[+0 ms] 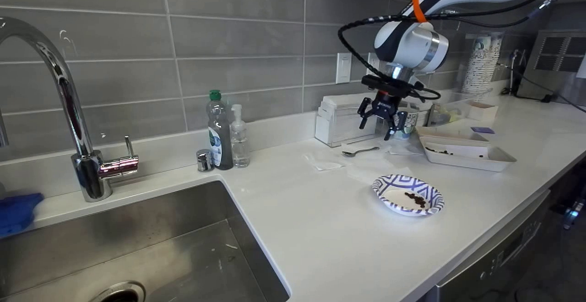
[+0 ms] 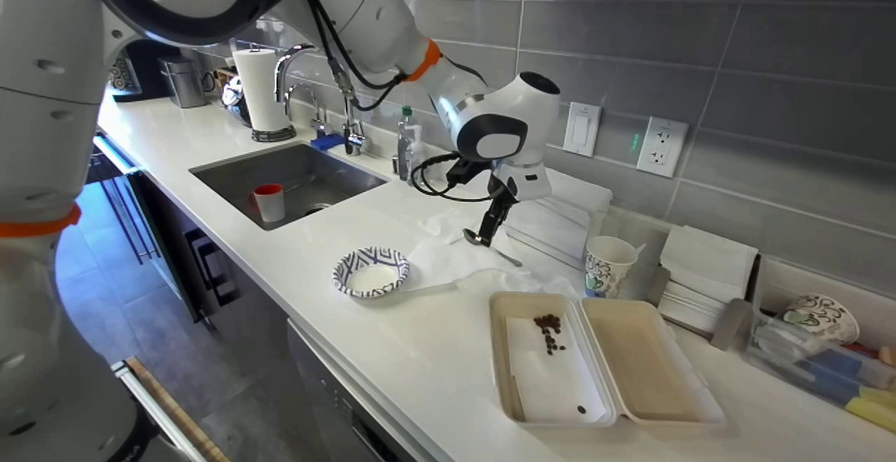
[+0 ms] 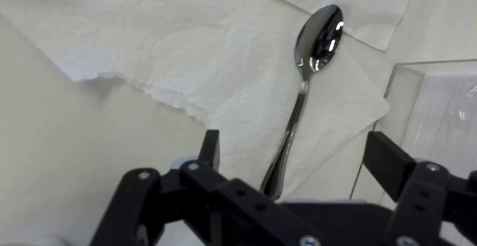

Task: Pick up the spoon from the counter and scoop some of the contents in the bowl and pour them in the cup

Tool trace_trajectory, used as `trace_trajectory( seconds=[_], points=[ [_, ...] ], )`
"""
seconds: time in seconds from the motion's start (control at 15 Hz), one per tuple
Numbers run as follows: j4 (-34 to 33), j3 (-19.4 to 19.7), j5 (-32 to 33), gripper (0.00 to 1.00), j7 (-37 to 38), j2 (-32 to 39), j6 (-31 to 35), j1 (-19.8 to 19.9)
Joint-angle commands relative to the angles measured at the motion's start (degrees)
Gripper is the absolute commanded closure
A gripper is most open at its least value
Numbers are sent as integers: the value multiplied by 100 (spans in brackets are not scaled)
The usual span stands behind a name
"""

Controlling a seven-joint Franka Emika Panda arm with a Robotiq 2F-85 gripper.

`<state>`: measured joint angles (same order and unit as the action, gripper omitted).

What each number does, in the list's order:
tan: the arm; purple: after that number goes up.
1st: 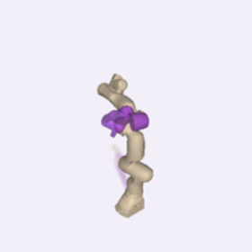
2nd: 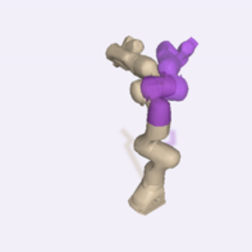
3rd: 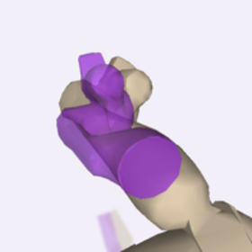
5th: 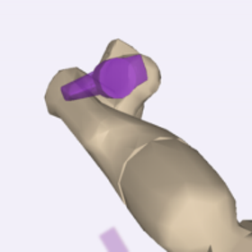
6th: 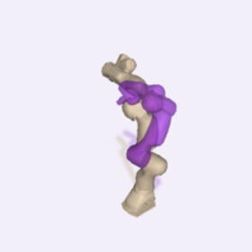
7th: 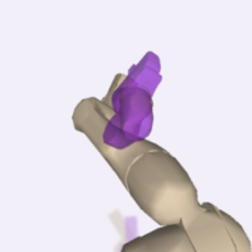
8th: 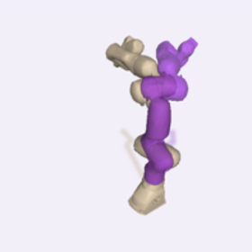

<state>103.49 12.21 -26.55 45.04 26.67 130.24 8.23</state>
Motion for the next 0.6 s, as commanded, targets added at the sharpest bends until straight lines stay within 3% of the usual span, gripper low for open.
trace_trajectory(
  seconds=[0.0, 0.13, 0.2, 0.53],
  points=[
    [493, 187, 784, 0, 484, -419, -76, -154],
    [633, 252, 1215, 0, 653, -532, -158, -198],
    [322, 51, 850, 0, 391, -277, -20, 8],
    [326, 46, 899, 0, 421, -300, -24, 13]
  ],
)
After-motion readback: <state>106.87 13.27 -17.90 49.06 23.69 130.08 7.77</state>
